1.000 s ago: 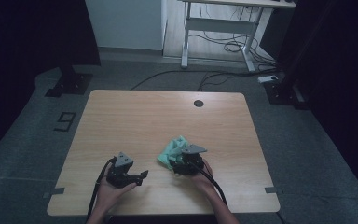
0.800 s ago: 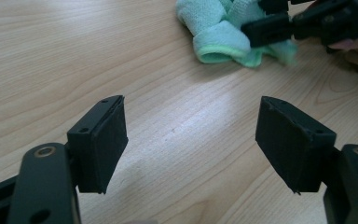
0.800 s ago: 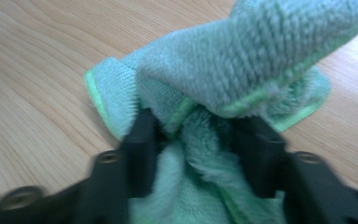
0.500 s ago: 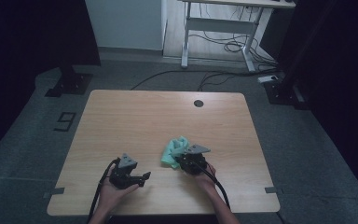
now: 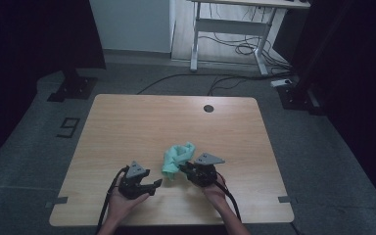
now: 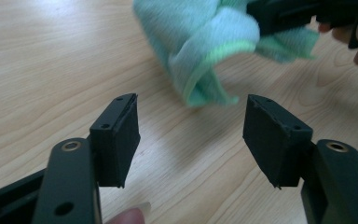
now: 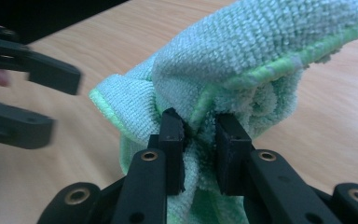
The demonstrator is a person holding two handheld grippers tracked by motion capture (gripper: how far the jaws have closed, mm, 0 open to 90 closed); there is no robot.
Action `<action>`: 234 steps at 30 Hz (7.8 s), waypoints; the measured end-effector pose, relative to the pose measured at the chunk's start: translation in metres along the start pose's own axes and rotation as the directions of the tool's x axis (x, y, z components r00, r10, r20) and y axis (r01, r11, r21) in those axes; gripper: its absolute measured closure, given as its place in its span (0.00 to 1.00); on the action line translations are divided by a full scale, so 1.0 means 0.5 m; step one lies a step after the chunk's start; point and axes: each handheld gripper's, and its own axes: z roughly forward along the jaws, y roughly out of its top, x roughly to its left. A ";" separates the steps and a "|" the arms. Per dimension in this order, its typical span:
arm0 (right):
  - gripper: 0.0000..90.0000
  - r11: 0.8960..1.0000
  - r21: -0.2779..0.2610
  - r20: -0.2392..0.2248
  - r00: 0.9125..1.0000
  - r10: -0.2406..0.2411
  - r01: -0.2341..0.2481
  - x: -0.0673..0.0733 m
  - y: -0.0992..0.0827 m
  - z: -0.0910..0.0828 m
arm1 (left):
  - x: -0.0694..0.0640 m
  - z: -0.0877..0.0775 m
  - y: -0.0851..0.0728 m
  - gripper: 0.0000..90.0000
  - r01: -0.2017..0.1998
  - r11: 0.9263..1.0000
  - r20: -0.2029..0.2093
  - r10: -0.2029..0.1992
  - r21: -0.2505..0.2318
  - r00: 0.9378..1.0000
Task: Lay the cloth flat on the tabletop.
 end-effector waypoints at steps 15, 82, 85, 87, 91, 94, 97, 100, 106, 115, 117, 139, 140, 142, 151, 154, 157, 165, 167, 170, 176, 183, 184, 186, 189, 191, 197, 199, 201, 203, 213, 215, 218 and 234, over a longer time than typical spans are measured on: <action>0.83 0.999 -0.027 -0.061 0.998 -0.032 0.031 0.045 0.012 -0.028 | -0.004 0.001 -0.004 0.80 -0.030 0.999 -0.011 0.030 -0.043 0.999; 0.79 0.995 0.098 0.038 0.999 -0.014 0.010 -0.018 -0.014 -0.003 | -0.003 -0.044 0.007 0.99 -0.114 0.992 0.017 0.115 -0.060 0.993; 0.92 0.995 0.097 0.037 0.999 0.021 -0.024 -0.029 -0.013 -0.007 | 0.001 -0.048 0.007 0.99 -0.112 0.992 0.011 0.112 -0.062 0.994; 0.94 0.996 0.087 0.046 0.999 0.028 -0.032 -0.036 -0.006 -0.020 | 0.004 -0.055 0.011 0.99 -0.108 0.992 0.003 0.108 -0.071 0.994; 0.94 1.000 0.030 0.093 0.996 -0.004 0.001 -0.052 0.023 -0.056 | 0.011 -0.088 0.040 0.99 -0.145 0.984 -0.024 0.143 -0.101 0.989; 0.94 0.999 -0.039 0.133 0.991 -0.009 0.014 -0.073 0.067 -0.085 | 0.025 -0.129 0.067 0.99 -0.141 0.977 -0.044 0.136 -0.158 0.990; 0.93 0.995 -0.093 0.147 0.989 -0.012 0.026 -0.088 0.106 -0.105 | 0.034 -0.158 0.078 0.99 -0.134 0.968 -0.058 0.124 -0.210 0.991; 0.93 0.994 -0.100 0.155 0.988 -0.023 0.039 -0.098 0.108 -0.102 | 0.037 -0.146 0.064 0.99 -0.139 0.972 -0.067 0.128 -0.190 0.990; 0.68 0.998 0.050 0.286 0.957 -0.039 0.026 -0.145 0.046 -0.050 | 0.042 -0.043 0.003 0.99 -0.092 0.996 -0.019 0.092 -0.013 0.996; 0.56 0.999 -0.032 0.265 0.963 0.047 -0.040 -0.113 0.011 -0.101 | 0.030 -0.021 -0.017 0.98 -0.107 0.994 0.004 0.107 0.027 0.994; 0.56 0.998 -0.010 0.234 0.970 0.061 -0.060 -0.096 -0.003 -0.098 | 0.029 -0.020 -0.023 0.98 -0.097 0.995 0.009 0.097 0.029 0.995; 0.38 0.997 0.079 -0.061 0.998 0.003 0.002 0.057 -0.051 -0.038 | 0.016 -0.002 -0.019 0.97 -0.072 0.997 0.005 0.071 0.035 0.997; 0.38 0.997 0.082 -0.071 0.997 0.000 0.006 0.063 -0.051 -0.036 | 0.016 -0.001 -0.017 0.97 -0.074 0.997 0.004 0.074 0.038 0.997; 0.38 0.995 0.092 -0.090 0.996 -0.016 0.024 0.076 -0.053 -0.030 | 0.016 0.004 -0.014 0.97 -0.066 0.997 0.004 0.066 0.037 0.998; 0.40 0.984 0.155 -0.068 0.995 -0.073 0.083 0.103 -0.074 0.008 | 0.019 0.004 -0.009 0.96 -0.043 0.999 0.006 0.042 0.029 0.999; 0.47 0.983 0.160 -0.027 0.996 -0.091 0.094 0.103 -0.078 0.014 | 0.019 0.005 -0.009 0.96 -0.042 0.999 0.011 0.042 0.029 0.999; 0.60 0.977 0.189 0.010 0.994 -0.105 0.102 0.096 -0.083 0.020 | 0.018 0.005 -0.009 0.96 -0.042 0.999 0.014 0.042 0.029 0.999; 0.94 0.987 0.154 0.002 0.999 -0.042 0.041 0.060 -0.072 0.002 | 0.016 0.008 -0.010 0.90 -0.055 0.998 0.020 0.054 0.032 0.998; 0.95 0.992 0.121 -0.004 0.999 -0.032 0.032 0.052 -0.058 -0.014 | 0.013 0.013 -0.011 0.81 -0.056 0.998 0.026 0.055 0.032 0.998; 0.95 0.997 0.075 0.000 1.000 -0.022 0.022 0.044 -0.038 -0.037 | 0.008 0.023 -0.012 0.68 -0.065 0.997 0.025 0.063 0.053 0.998; 0.95 1.000 -0.010 0.003 1.000 -0.011 0.011 0.036 -0.008 -0.080 | -0.008 0.043 -0.021 0.60 -0.065 0.996 0.010 0.065 0.063 0.998; 0.95 0.997 -0.072 0.003 1.000 -0.017 0.017 0.037 0.016 -0.120 | -0.021 0.062 -0.030 0.76 -0.087 0.994 -0.041 0.090 0.069 0.995; 0.95 0.997 -0.072 0.002 1.000 -0.020 0.021 0.037 0.017 -0.122 | -0.022 0.063 -0.031 0.78 -0.077 0.995 -0.018 0.078 0.061 0.997; 0.95 0.997 -0.073 0.008 1.000 -0.026 0.026 0.037 0.017 -0.124 | -0.027 0.065 -0.032 0.85 -0.081 0.995 0.012 0.080 0.062 0.997; 0.95 0.997 -0.077 0.021 1.000 -0.021 0.023 0.032 0.018 -0.127 | -0.031 0.071 -0.035 0.88 -0.101 0.991 -0.004 0.101 0.085 0.995; 0.95 0.997 -0.080 0.024 1.000 -0.015 0.017 0.027 0.018 -0.131 | -0.029 0.072 -0.037 0.90 -0.093 0.992 0.009 0.093 0.084 0.996; 0.95 0.997 -0.076 0.041 0.999 -0.018 0.021 0.019 0.020 -0.139 | -0.028 0.058 -0.028 0.97 -0.103 0.993 0.012 0.103 0.065 0.995; 0.95 0.997 -0.074 0.043 0.999 -0.009 0.012 0.014 0.020 -0.144 | -0.023 0.043 -0.018 0.97 -0.099 0.994 0.002 0.099 0.039 0.995; 0.95 0.997 -0.073 0.051 0.999 -0.005 0.008 0.010 0.020 -0.148 | -0.015 0.033 -0.004 0.97 -0.094 0.995 0.002 0.094 0.026 0.996; 0.95 0.998 -0.065 0.060 0.998 -0.003 0.007 0.001 0.023 -0.149 | -0.006 0.023 0.017 0.97 -0.097 0.995 -0.002 0.097 0.010 0.995; 0.95 0.996 -0.088 0.065 0.998 0.004 0.002 -0.041 0.088 -0.156 | 0.020 -0.044 0.146 0.97 -0.150 0.986 -0.026 0.148 -0.076 0.989; 0.95 0.993 -0.114 0.063 0.998 -0.004 0.011 -0.040 0.105 -0.167 | 0.018 -0.062 0.167 0.97 -0.174 0.981 -0.029 0.172 -0.088 0.985; 0.95 0.990 -0.144 0.040 0.999 0.003 0.003 -0.037 0.122 -0.182 | 0.017 -0.082 0.182 0.97 -0.184 0.978 -0.015 0.183 -0.095 0.983; 0.95 0.991 -0.131 0.038 0.999 -0.016 0.020 -0.022 0.133 -0.172 | 0.025 0.036 0.066 0.82 -0.060 0.998 0.115 0.056 0.036 0.992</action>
